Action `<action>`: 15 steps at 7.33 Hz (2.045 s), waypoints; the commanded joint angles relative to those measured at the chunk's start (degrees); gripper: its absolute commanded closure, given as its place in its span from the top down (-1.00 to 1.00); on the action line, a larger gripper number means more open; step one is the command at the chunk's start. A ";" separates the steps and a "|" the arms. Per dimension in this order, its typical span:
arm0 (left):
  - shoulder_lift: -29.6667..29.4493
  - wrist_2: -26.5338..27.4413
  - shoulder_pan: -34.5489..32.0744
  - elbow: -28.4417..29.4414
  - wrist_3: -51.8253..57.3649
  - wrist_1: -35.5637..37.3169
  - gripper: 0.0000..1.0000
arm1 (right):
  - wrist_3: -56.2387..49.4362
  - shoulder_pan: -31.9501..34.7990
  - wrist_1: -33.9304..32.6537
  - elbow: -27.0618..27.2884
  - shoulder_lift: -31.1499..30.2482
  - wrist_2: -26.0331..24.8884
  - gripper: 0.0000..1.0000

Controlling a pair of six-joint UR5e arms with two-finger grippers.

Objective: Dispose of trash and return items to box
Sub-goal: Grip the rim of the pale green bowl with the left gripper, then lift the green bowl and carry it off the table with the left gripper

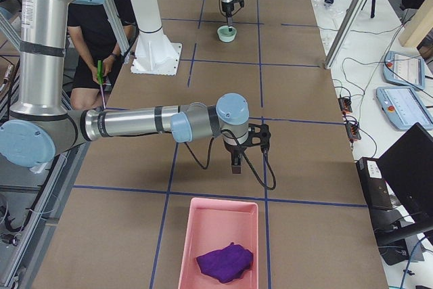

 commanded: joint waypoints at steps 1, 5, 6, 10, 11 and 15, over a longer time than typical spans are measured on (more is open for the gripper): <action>0.04 0.23 0.67 0.28 -0.46 0.19 -0.69 | 0.06 -0.12 0.00 -0.02 0.25 0.60 1.00; 0.56 -0.12 0.32 -3.90 -0.37 3.67 -1.00 | 0.06 -0.65 0.17 -0.11 0.16 0.43 1.00; 0.04 -0.21 0.06 -8.63 -0.37 9.97 -1.00 | -0.03 -0.74 0.17 -0.20 0.16 0.34 1.00; 0.56 -5.00 -12.37 -12.28 10.30 14.78 -1.00 | -1.00 -0.82 0.53 -5.54 1.38 -0.10 1.00; 0.91 -8.35 -14.95 -12.11 13.48 14.78 -1.00 | -1.26 -0.74 0.35 -7.47 2.87 -0.02 1.00; 6.88 -11.08 -26.45 -11.14 32.26 14.78 -1.00 | -2.31 3.47 0.26 -8.99 3.24 0.69 1.00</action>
